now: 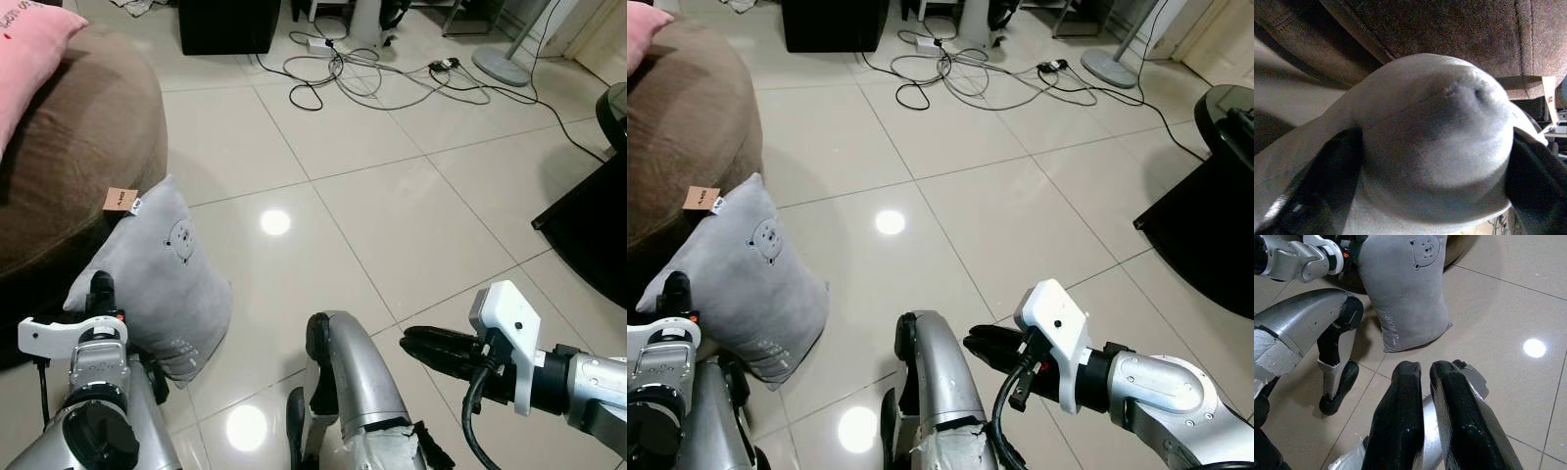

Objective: Move the pillow to the sofa from floor

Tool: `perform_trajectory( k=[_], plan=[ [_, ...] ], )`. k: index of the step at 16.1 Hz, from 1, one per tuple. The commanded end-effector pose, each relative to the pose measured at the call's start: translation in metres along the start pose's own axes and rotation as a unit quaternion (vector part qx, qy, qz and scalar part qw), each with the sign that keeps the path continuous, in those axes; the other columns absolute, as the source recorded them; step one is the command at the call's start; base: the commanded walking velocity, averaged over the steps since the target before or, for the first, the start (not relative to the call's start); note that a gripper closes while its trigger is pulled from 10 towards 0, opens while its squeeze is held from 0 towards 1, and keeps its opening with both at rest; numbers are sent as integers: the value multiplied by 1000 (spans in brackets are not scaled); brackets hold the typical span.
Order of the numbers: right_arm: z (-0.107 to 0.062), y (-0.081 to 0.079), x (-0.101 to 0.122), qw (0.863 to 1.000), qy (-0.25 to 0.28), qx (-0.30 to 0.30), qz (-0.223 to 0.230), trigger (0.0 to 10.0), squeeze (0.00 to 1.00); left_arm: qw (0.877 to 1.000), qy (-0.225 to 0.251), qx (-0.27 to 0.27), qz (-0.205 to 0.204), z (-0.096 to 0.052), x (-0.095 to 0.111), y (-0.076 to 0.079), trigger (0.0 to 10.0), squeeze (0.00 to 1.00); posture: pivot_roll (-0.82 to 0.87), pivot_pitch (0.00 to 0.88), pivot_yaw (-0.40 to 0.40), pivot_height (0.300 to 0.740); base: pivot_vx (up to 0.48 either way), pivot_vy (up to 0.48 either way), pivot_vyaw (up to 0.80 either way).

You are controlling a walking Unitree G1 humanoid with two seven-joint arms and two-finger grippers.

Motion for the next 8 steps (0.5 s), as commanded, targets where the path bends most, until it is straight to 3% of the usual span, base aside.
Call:
perform_trajectory(
  k=[1,2,8],
  plan=[
    [-2,-1,1,1000,3,0,-1,10000,0,1000,-24,8,10,-4,-14,-7,2078,0,-386,192,-242,475,0,0,0],
    [-1,-2,0,1000,4,-2,1,10000,0,1000,-26,4,7,-4,-15,-6,0,0,-387,193,-237,475,0,0,0],
    [-3,-5,-7,1000,3,-7,8,10000,0,999,-47,-10,4,-5,-26,-3,0,0,-385,191,-227,475,0,0,0]
  ],
)
Point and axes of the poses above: a point about 5 cm out from each wrist's last joint towards the gripper, its own z axis pointing out of the wrist towards the gripper, its own x axis along the axis of the wrist's last joint, y = z × x, the point moved 5 cm from there along z, pointing out of the wrist towards the gripper, and after that the axes turned 11 degrees about -z, right-handed, at the moved point
